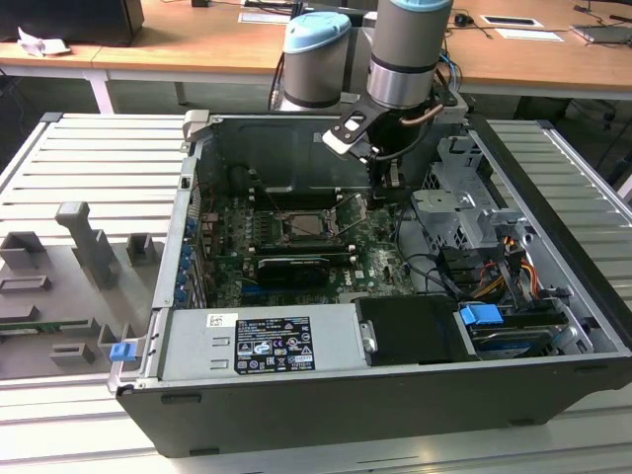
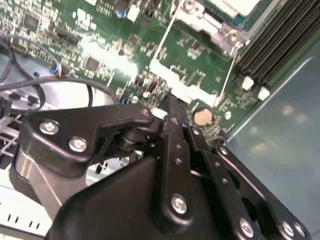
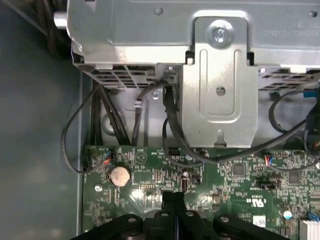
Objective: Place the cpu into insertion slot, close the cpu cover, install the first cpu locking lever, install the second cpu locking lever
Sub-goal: 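Close the cpu cover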
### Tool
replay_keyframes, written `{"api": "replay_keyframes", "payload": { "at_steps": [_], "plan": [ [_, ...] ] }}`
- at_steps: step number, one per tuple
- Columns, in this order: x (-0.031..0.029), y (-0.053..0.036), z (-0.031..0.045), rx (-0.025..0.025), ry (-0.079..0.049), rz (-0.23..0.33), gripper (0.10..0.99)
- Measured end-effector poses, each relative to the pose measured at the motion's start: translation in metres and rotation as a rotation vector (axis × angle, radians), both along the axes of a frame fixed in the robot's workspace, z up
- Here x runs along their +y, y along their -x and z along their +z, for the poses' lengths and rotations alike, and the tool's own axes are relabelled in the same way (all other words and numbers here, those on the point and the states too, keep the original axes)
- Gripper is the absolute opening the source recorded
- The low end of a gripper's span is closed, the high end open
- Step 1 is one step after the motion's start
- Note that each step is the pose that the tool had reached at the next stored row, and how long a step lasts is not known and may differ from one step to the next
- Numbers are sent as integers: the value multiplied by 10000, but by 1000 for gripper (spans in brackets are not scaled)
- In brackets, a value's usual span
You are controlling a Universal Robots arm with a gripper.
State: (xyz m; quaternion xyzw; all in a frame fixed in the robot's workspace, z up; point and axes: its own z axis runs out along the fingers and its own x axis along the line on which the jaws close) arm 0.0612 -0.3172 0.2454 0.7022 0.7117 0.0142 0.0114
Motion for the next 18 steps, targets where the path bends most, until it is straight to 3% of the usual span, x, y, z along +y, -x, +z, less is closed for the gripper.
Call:
{"api": "replay_keyframes", "payload": {
  "at_steps": [3, 18],
  "plan": [
    [-1, 72, -1, 1, 0, -2, 106],
    [0, 187, -2, 0, -1, -1, 106]
  ]
}}
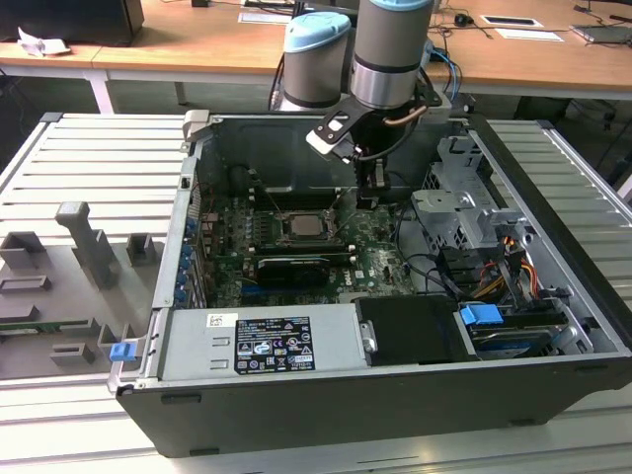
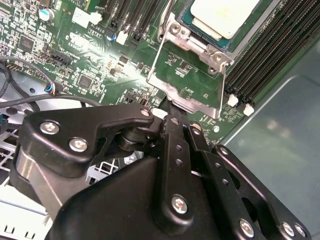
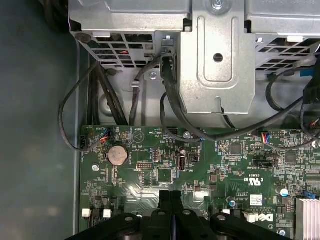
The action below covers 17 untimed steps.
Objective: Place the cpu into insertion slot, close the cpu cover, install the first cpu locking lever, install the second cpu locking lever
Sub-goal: 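Close the cpu cover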
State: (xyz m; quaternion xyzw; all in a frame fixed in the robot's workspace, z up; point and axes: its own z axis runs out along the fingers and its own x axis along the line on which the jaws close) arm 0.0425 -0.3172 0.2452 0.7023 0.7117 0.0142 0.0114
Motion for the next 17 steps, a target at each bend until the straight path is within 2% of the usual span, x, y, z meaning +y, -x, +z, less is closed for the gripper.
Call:
{"api": "replay_keyframes", "payload": {
  "at_steps": [17],
  "plan": [
    [0, 121, 0, 0, 0, -2, 106]
  ]
}}
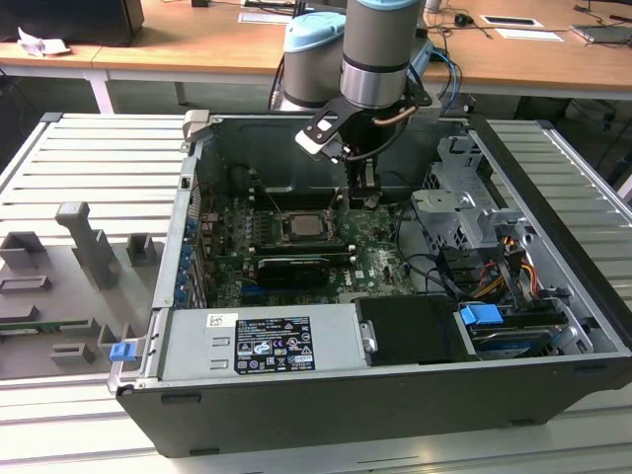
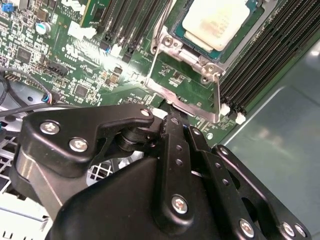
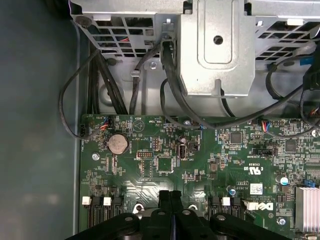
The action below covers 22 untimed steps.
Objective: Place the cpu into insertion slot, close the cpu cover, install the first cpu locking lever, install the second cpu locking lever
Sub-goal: 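Close the cpu cover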
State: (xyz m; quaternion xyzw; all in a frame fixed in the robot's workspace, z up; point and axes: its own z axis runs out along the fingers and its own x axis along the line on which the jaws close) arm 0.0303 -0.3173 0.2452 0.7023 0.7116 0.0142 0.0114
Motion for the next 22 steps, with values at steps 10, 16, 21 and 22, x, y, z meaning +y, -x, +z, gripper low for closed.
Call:
{"api": "replay_keyframes", "payload": {
  "at_steps": [10, 16, 21, 22],
  "plan": [
    [0, 84, 0, 0, 0, 0, 106],
    [0, 183, -18, 0, -1, 2, 106],
    [0, 267, -88, 0, -1, 2, 106],
    [0, 280, -104, 0, -1, 1, 106]
  ]
}}
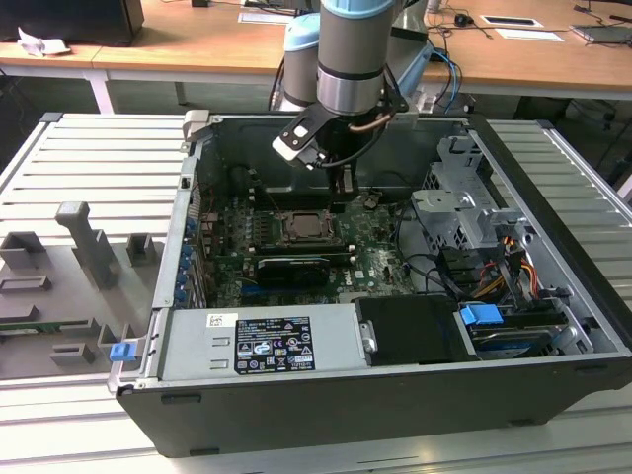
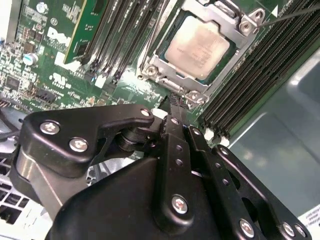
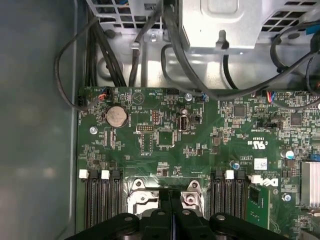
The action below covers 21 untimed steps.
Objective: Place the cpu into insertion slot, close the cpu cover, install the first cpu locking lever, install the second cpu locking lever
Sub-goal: 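Close the cpu cover, then install the first cpu locking lever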
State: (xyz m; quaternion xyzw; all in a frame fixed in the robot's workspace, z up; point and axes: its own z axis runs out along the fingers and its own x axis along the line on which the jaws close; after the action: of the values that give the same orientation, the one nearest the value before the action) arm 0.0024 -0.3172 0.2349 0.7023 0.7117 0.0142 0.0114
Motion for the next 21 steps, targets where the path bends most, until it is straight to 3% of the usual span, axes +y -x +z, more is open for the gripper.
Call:
{"api": "replay_keyframes", "payload": {
  "at_steps": [3, 5, 12, 21],
  "plan": [
    [0, 38, -64, 0, 1, 0, 106],
    [-1, 74, -68, 2, 3, 0, 106],
    [0, 351, -74, 0, 0, 0, 106],
    [0, 412, -74, 1, 1, 0, 106]
  ]
}}
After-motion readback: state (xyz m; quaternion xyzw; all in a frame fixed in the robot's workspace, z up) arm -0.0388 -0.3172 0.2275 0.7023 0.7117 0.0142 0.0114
